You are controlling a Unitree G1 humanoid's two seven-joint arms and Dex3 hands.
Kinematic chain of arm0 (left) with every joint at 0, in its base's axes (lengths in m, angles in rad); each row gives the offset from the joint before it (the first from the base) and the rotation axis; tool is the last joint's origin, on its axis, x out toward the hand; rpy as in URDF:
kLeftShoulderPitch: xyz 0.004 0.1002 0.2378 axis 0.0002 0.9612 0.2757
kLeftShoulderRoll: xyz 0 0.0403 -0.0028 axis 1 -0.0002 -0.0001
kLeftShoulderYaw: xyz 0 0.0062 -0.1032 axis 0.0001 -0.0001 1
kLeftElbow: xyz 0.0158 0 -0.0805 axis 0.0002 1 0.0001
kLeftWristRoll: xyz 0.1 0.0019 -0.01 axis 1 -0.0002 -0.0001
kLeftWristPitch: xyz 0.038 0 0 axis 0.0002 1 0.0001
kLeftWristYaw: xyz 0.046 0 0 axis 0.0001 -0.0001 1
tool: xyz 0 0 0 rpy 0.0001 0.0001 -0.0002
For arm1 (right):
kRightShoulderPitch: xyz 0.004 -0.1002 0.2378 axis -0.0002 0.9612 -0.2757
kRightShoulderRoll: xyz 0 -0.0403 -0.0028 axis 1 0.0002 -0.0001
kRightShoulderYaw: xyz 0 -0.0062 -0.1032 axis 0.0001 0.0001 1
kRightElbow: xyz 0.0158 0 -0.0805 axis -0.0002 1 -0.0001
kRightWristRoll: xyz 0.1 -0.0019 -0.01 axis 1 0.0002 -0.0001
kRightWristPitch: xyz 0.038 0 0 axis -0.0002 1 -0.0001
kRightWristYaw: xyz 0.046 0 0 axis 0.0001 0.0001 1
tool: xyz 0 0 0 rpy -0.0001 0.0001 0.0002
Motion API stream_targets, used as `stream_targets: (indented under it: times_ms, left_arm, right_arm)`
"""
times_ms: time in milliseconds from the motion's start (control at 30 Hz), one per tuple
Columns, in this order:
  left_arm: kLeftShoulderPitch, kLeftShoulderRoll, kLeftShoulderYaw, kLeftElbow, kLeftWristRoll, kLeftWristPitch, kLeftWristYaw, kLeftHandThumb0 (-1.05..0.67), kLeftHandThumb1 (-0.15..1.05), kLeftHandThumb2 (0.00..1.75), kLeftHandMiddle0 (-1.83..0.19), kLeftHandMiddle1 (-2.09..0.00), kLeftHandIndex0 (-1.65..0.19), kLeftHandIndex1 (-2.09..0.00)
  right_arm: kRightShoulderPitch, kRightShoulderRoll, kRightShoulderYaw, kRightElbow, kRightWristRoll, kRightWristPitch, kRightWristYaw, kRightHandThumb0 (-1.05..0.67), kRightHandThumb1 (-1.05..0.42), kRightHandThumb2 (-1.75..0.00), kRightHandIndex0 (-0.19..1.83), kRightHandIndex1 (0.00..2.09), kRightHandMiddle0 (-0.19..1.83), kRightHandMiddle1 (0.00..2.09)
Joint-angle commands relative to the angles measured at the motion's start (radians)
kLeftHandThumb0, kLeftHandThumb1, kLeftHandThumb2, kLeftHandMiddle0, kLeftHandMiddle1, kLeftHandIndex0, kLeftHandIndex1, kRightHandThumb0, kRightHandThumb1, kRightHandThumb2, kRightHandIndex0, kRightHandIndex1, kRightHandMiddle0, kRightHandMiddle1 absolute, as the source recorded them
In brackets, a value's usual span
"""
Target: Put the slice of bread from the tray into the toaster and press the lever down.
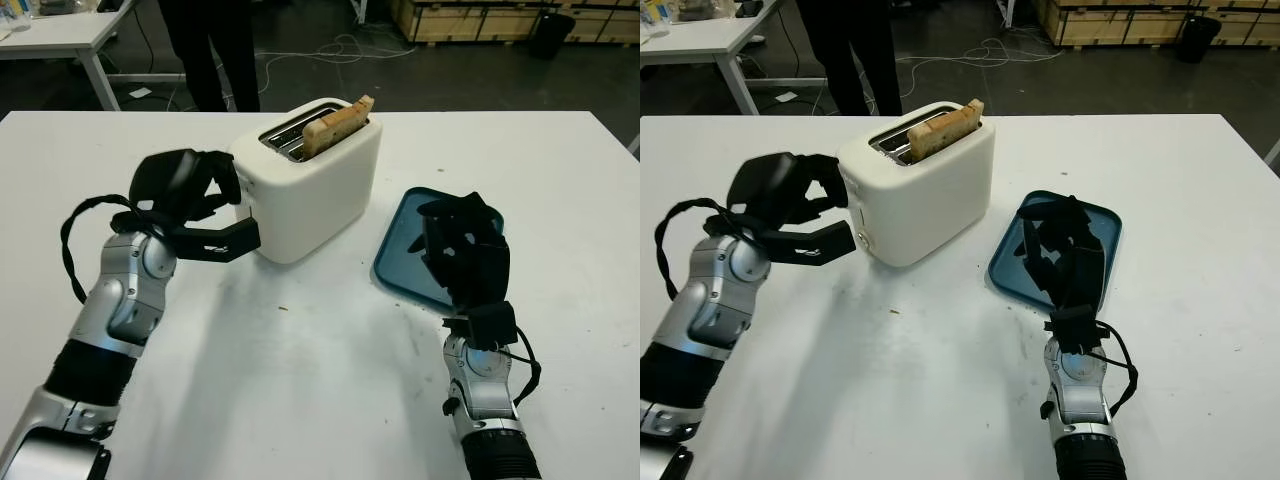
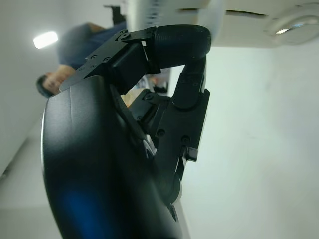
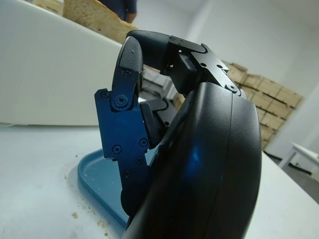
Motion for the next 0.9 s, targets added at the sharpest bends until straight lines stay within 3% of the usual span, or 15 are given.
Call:
stream_targets:
  times_ms: [0,67,133,233,267,367,467,633,767,867]
  left_arm:
    - [0.015,-0.080,-0.075,0.105,0.020,0.047,-0.004,-0.12,0.91,0.10,-0.79,-1.71,-0.79,-1.18]
    - [0.032,-0.163,-0.112,0.190,0.010,0.060,0.056,-0.12,0.92,0.10,-0.83,-1.50,-0.85,-0.84]
    - [0.057,-0.239,-0.143,0.266,-0.013,0.039,0.121,-0.12,0.92,0.11,-0.87,-1.28,-0.97,-0.63]
    - [0.098,-0.303,-0.187,0.308,-0.025,0.014,0.176,-0.11,0.92,0.15,-0.85,-1.33,-1.04,-0.59]
    - [0.107,-0.309,-0.200,0.307,-0.023,0.009,0.182,-0.12,0.92,0.17,-0.83,-1.43,-1.05,-0.65]
    - [0.129,-0.314,-0.217,0.281,-0.031,0.011,0.172,-0.13,0.92,0.19,-0.82,-1.45,-1.01,-0.75]
    - [0.136,-0.302,-0.223,0.254,-0.035,0.020,0.152,-0.12,0.92,0.19,-0.86,-1.21,-0.98,-0.63]
    - [0.161,-0.287,-0.215,0.204,-0.057,0.021,0.156,-0.10,0.92,0.16,-0.79,-1.44,-1.01,-0.61]
    - [0.175,-0.273,-0.217,0.150,-0.062,0.040,0.138,-0.10,0.92,0.17,-0.85,-1.31,-1.00,-0.53]
    - [0.203,-0.259,-0.202,0.047,-0.081,0.045,0.128,-0.10,0.92,0.20,-0.83,-1.36,-1.00,-0.52]
  right_arm:
    - [0.002,0.001,-0.002,-0.021,0.039,-0.013,0.024,-0.42,-0.92,-0.38,0.79,1.75,0.57,1.50]
    - [0.002,0.000,-0.005,-0.015,0.057,-0.019,0.041,-0.42,-0.92,-0.37,0.79,1.75,0.58,1.49]
    - [0.004,-0.003,-0.008,-0.016,0.056,-0.016,0.046,-0.44,-0.92,-0.37,0.81,1.75,0.58,1.50]
    - [0.008,-0.003,-0.012,-0.021,0.069,-0.003,0.061,-0.44,-0.92,-0.36,0.81,1.75,0.58,1.49]
    - [0.009,-0.003,-0.013,-0.022,0.072,-0.001,0.064,-0.44,-0.92,-0.36,0.81,1.75,0.59,1.49]
    - [0.013,-0.001,-0.016,-0.026,0.086,0.004,0.073,-0.43,-0.92,-0.36,0.81,1.75,0.59,1.48]
    - [0.014,-0.002,-0.019,-0.015,0.080,-0.009,0.075,-0.42,-0.92,-0.36,0.81,1.75,0.59,1.49]
    - [0.016,0.005,-0.019,-0.019,0.083,-0.003,0.081,-0.43,-0.92,-0.36,0.80,1.75,0.58,1.48]
    - [0.014,0.006,-0.018,-0.011,0.074,-0.016,0.081,-0.43,-0.92,-0.36,0.79,1.75,0.57,1.49]
    - [0.016,0.006,-0.018,-0.016,0.078,-0.010,0.085,-0.44,-0.92,-0.36,0.79,1.75,0.57,1.50]
